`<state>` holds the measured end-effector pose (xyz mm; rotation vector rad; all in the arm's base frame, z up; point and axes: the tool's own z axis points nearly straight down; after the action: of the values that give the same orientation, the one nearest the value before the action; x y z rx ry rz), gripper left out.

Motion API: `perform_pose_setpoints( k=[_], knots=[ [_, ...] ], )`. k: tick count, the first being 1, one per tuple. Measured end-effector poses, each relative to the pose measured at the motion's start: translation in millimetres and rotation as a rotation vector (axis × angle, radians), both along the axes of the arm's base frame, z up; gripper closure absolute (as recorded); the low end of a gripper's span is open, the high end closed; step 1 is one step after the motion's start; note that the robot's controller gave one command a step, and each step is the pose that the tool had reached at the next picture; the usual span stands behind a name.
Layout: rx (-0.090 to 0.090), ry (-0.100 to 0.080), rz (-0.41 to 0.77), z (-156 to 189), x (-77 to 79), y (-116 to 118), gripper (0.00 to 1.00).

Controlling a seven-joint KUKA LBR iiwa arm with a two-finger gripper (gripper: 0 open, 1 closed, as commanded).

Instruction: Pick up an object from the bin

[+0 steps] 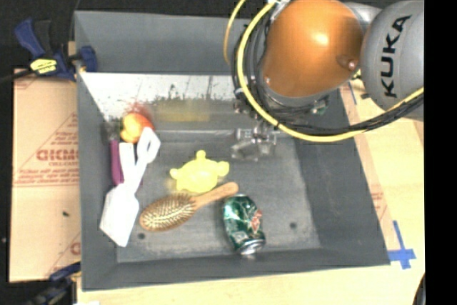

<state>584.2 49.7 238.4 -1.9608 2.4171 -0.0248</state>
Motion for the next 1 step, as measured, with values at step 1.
perform_pose_setpoints(
  k=[1],
  knots=[
    [0.000, 0.003, 0.014, -11.8, 0.1, -1.1, 1.00]
  ],
)
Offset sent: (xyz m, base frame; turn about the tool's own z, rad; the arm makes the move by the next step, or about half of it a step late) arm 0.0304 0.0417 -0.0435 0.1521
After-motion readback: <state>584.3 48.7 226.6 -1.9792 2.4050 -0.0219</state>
